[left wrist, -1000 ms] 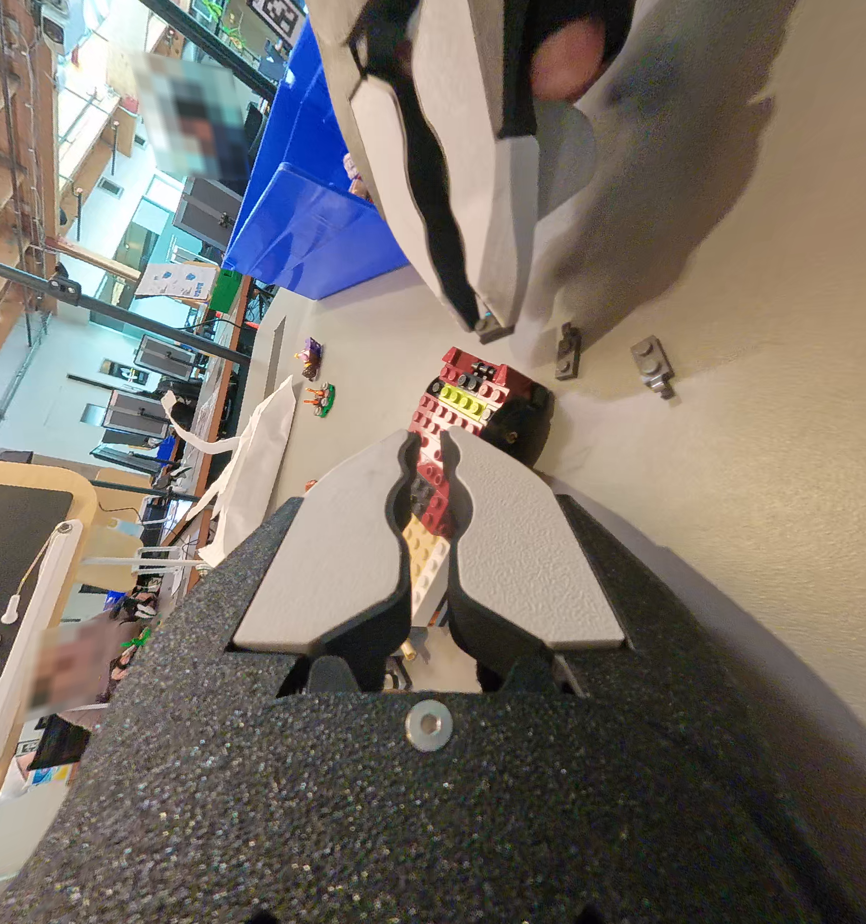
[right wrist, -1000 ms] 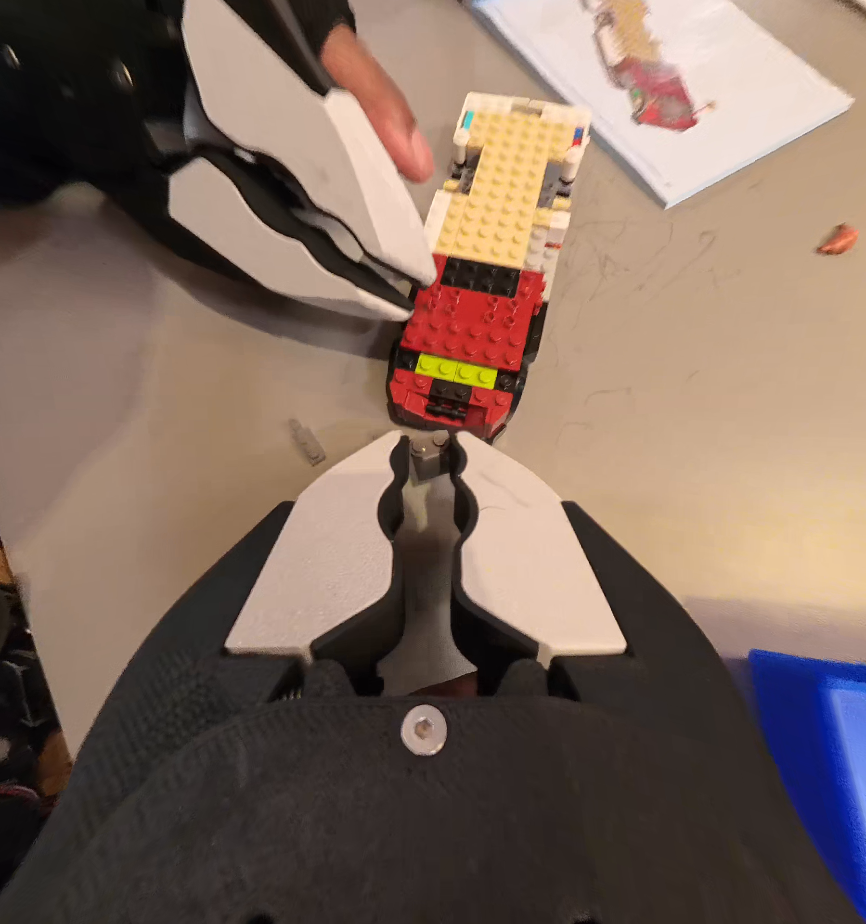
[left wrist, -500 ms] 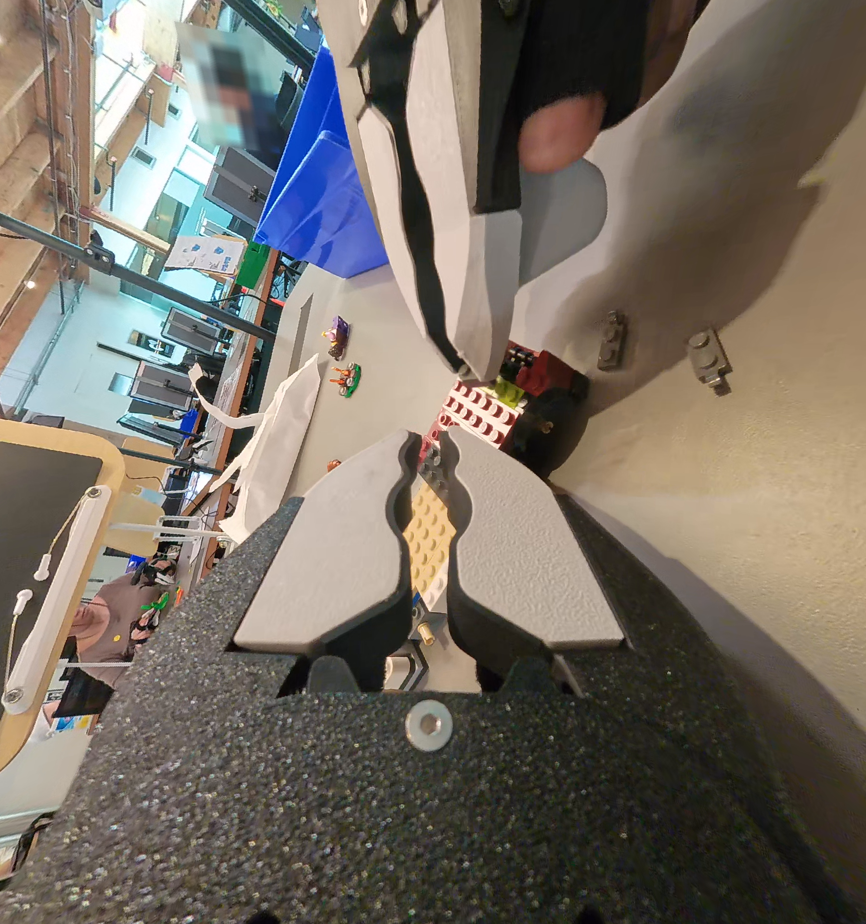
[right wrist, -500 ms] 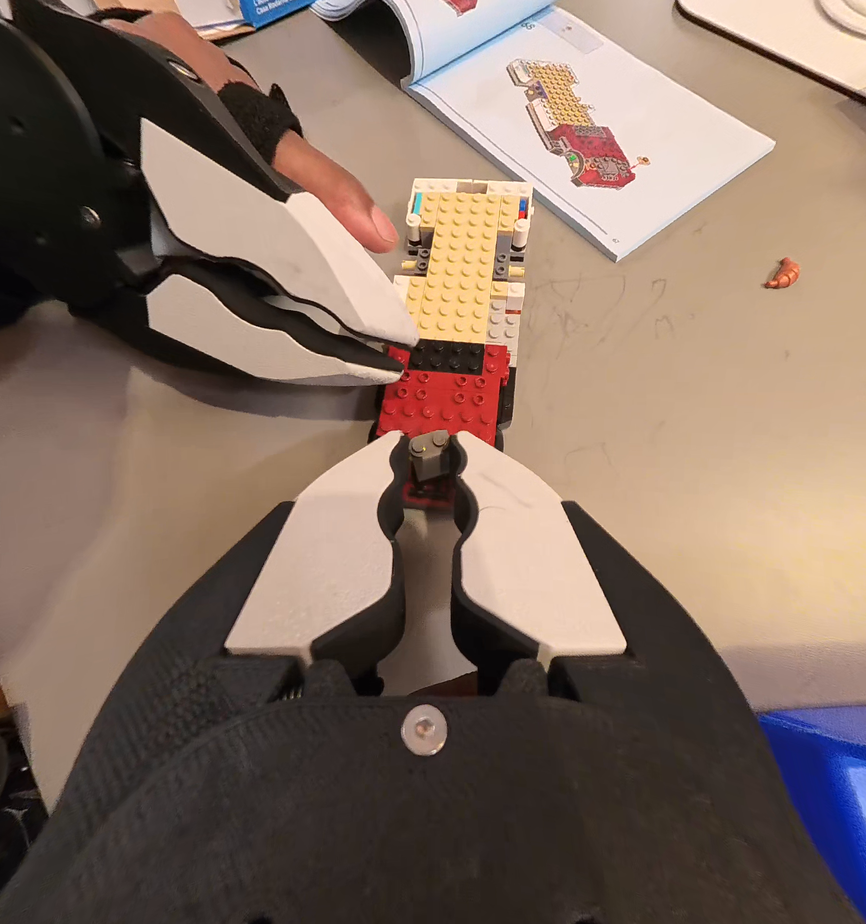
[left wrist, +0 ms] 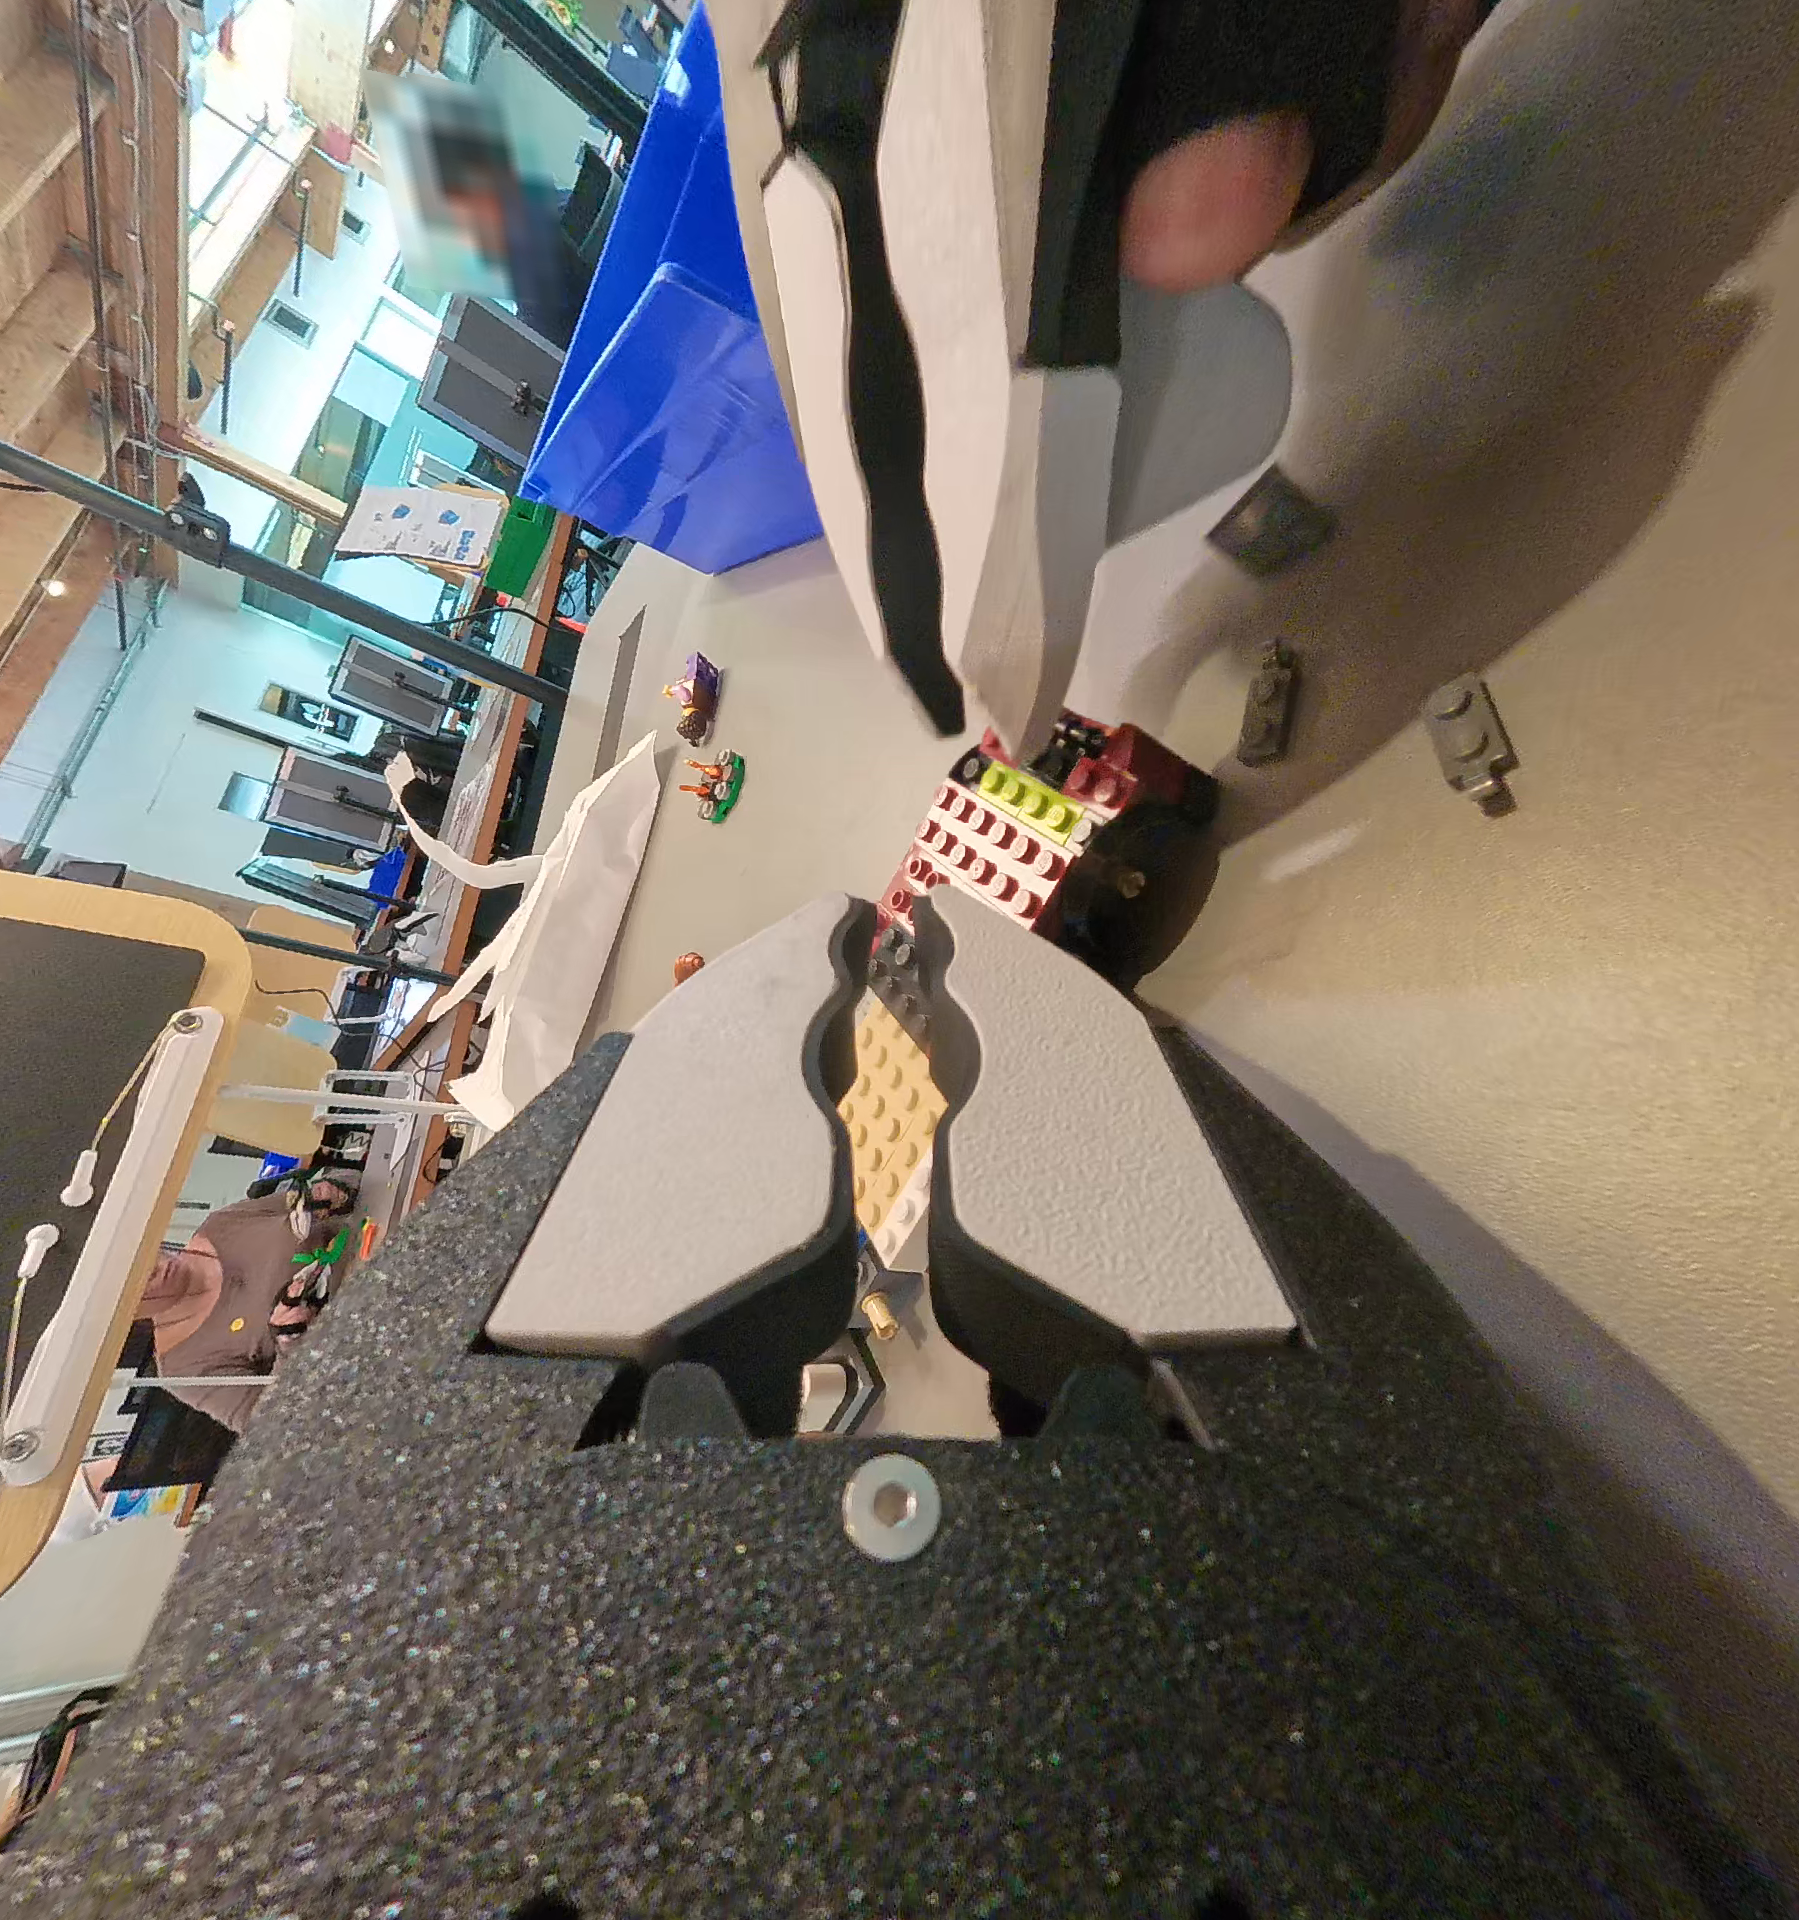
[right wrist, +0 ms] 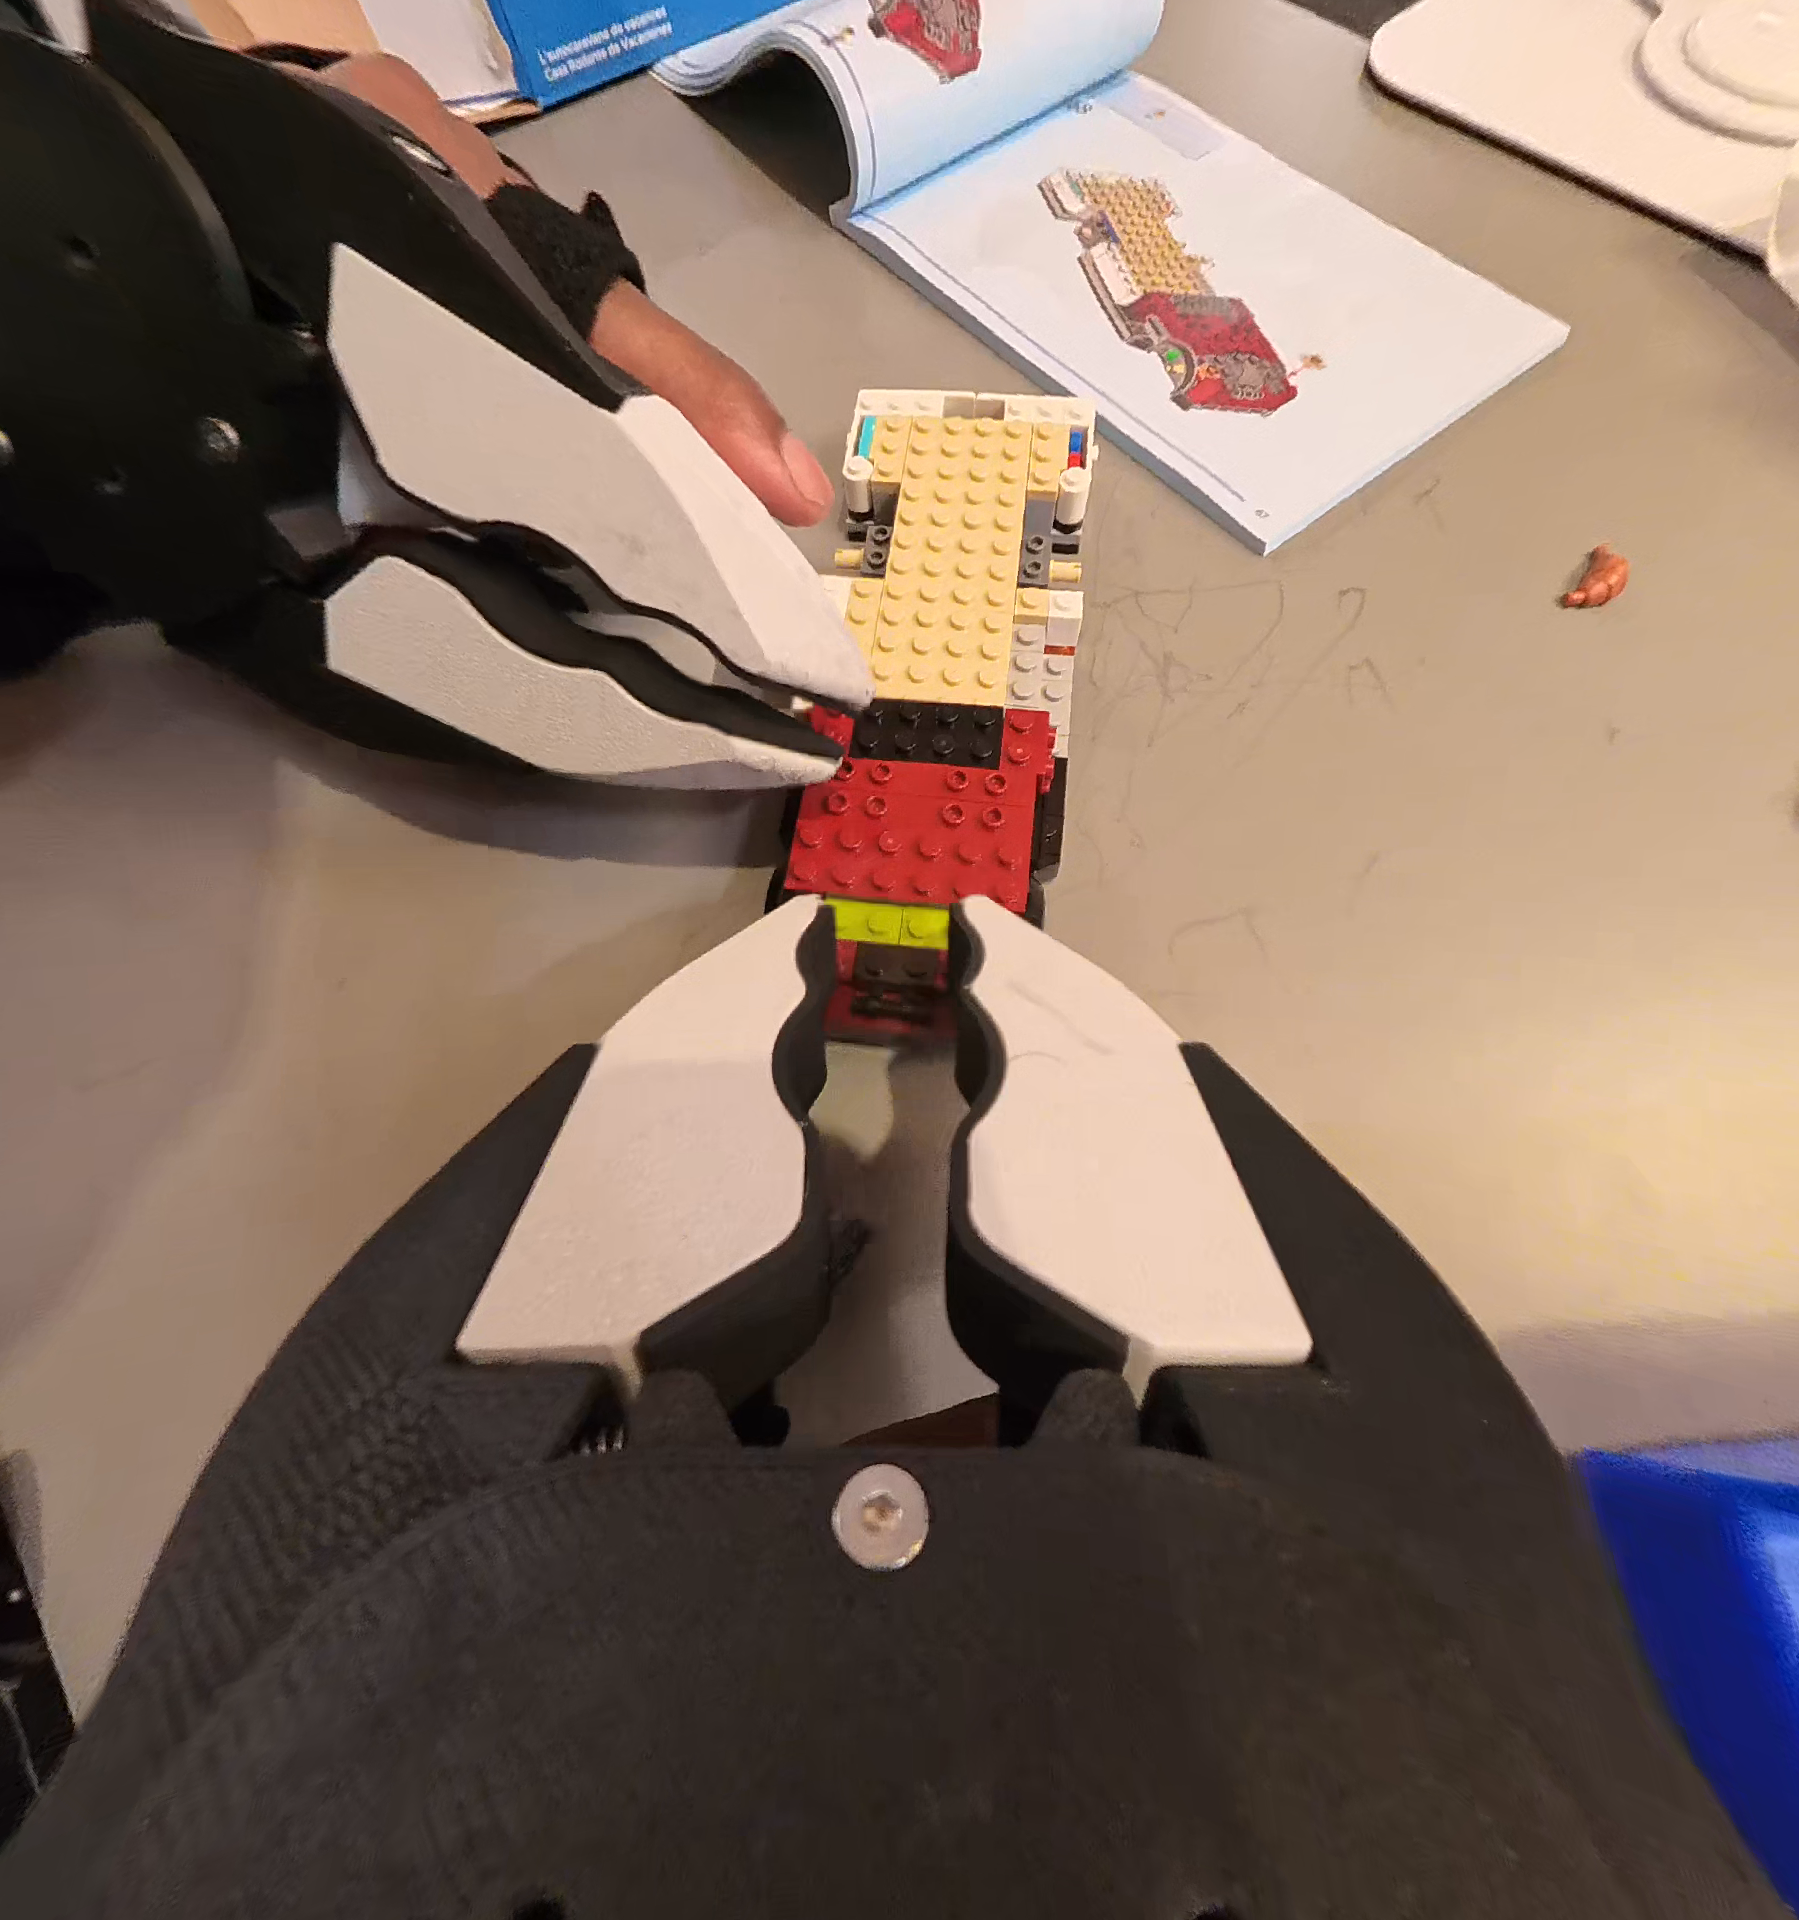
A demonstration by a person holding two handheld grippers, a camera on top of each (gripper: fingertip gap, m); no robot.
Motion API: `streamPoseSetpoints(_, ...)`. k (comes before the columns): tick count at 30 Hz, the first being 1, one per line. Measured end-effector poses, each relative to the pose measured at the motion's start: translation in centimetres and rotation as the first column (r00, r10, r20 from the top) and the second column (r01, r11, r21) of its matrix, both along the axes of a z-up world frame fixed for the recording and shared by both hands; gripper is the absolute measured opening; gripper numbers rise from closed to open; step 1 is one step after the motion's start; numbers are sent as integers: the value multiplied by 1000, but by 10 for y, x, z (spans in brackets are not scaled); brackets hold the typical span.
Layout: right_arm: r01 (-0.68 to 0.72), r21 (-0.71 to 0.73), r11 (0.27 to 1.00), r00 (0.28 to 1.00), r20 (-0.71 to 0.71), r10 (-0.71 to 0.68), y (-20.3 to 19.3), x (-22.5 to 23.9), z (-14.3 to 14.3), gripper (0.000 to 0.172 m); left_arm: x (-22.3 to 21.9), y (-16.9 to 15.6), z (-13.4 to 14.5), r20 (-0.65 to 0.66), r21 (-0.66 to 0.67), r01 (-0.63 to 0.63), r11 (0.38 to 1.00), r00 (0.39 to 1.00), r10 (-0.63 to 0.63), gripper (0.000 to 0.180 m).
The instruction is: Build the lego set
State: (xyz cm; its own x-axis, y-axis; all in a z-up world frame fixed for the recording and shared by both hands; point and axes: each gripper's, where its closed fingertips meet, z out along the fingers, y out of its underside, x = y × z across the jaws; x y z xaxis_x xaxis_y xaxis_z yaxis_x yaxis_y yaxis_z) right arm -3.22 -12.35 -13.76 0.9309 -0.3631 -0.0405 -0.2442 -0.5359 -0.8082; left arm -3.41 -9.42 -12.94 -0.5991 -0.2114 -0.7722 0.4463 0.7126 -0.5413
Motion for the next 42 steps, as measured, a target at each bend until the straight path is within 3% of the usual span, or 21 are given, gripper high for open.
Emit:
streamPoseSetpoints(11,93,-113,989,996,-5,-94,-73,-23,-15,26,-1,-1,0,6,3,1,1000,1000,-1,9)
streamPoseSetpoints(21,-43,-79,996,990,129,53,-55,-46,-10,21,-2,-5,3,37,10,-2,1000,999,1,8)
streamPoseSetpoints(30,-93,-216,972,993,58,107,-68,-54,-34,22,-1,-5,2,34,12,-1,1000,999,1,8)
streamPoseSetpoints(36,-146,-144,979,982,100,161,-55,-57,-20,22,0,-6,1,32,13,-1,1000,1000,1,8)
streamPoseSetpoints(42,-157,-198,968,985,38,167,-43,-49,-31,26,1,-6,3,40,16,-5,1000,999,5,8)
